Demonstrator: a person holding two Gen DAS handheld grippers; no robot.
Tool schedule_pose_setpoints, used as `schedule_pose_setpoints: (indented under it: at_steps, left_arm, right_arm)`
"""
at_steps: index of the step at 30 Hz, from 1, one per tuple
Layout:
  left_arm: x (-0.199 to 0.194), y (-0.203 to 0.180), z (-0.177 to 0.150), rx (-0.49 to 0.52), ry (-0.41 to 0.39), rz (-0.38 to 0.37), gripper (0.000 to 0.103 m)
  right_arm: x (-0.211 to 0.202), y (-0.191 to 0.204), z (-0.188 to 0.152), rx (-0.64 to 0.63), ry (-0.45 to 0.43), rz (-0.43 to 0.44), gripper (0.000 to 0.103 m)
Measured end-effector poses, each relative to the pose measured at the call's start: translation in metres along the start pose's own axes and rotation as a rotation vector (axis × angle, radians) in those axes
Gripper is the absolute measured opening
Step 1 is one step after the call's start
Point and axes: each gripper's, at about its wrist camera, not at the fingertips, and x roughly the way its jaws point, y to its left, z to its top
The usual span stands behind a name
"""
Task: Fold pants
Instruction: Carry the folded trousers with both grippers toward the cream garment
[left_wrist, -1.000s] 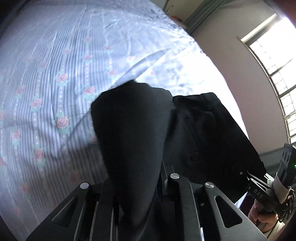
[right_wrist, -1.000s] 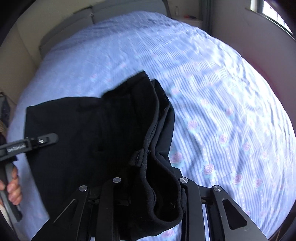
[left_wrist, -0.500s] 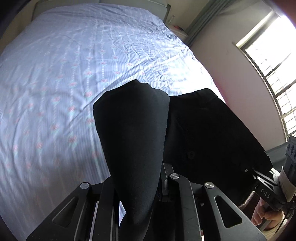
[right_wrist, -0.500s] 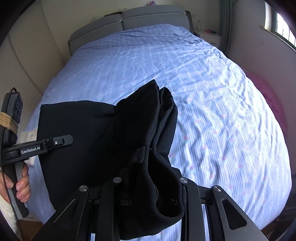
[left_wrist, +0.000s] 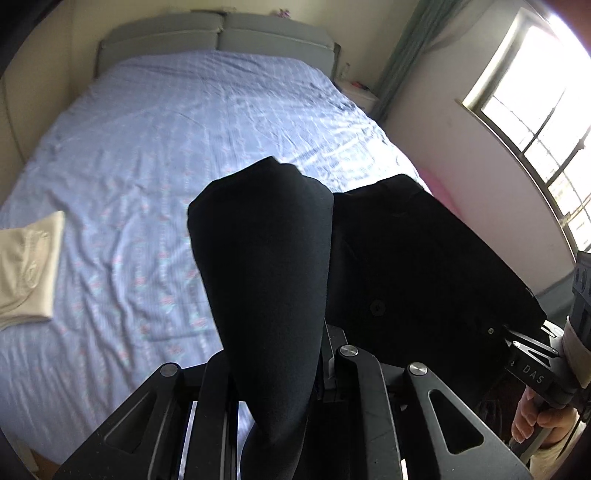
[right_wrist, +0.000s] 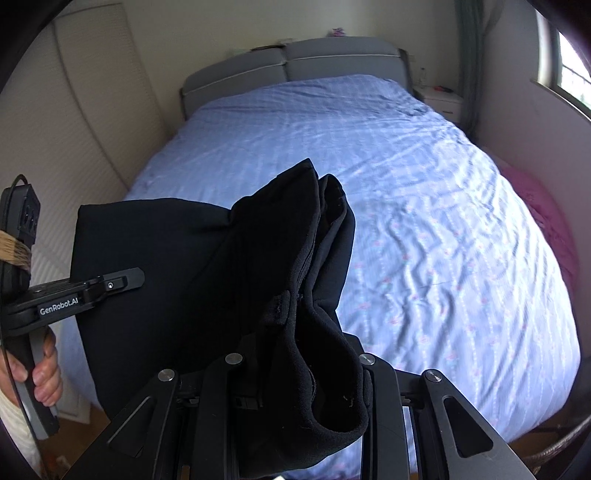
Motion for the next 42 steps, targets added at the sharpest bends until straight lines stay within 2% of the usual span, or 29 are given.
schedule_pose_setpoints:
  at_steps: [7, 11, 13, 19, 23, 29, 31, 36, 39, 42]
  left_arm:
    - [-0.052, 0.024, -0.041, -0.124, -0.089, 0.08, 0.017]
    - [-0.07, 0.045, -0.06, -0.199, -0.103, 0.086, 0.017]
    - [-0.079, 0.058, -0.069, -0.206, -0.104, 0.106, 0.017]
    - [-0.111, 0.115, -0.095, -0.239, -0.099, 0.153, 0.017]
    - [-0.136, 0.169, -0.102, -0.202, -0.096, 0.177, 0.017]
    - [-0.167, 0.247, -0.103, -0.143, -0.07, 0.195, 0.017]
    - [-0.176, 0.277, -0.108, -0.175, -0.053, 0.19, 0.017]
    - [-0.198, 0.324, -0.125, -0.252, -0.042, 0.189, 0.017]
    - [-0.211, 0.348, -0.136, -0.336, -0.046, 0.19, 0.017]
    - [-0.219, 0.369, -0.141, -0.352, -0.06, 0.206, 0.017]
  right_arm:
    - [-0.007, 0.027, 0.002, -0.108, -0.009, 0.128, 0.026]
    - [-0.011, 0.055, -0.005, -0.166, -0.005, 0.161, 0.026]
    - [-0.011, 0.068, -0.008, -0.195, -0.001, 0.177, 0.026]
    - [0.007, 0.126, -0.014, -0.241, 0.03, 0.238, 0.026]
    - [0.024, 0.173, -0.015, -0.234, 0.028, 0.251, 0.026]
    - [0.047, 0.248, -0.021, -0.154, 0.044, 0.252, 0.026]
    - [0.051, 0.269, -0.027, -0.148, 0.057, 0.257, 0.026]
    - [0.059, 0.318, -0.03, -0.191, 0.098, 0.298, 0.026]
    - [0.066, 0.335, -0.03, -0.226, 0.114, 0.337, 0.026]
    - [0.072, 0.352, -0.03, -0.245, 0.116, 0.37, 0.026]
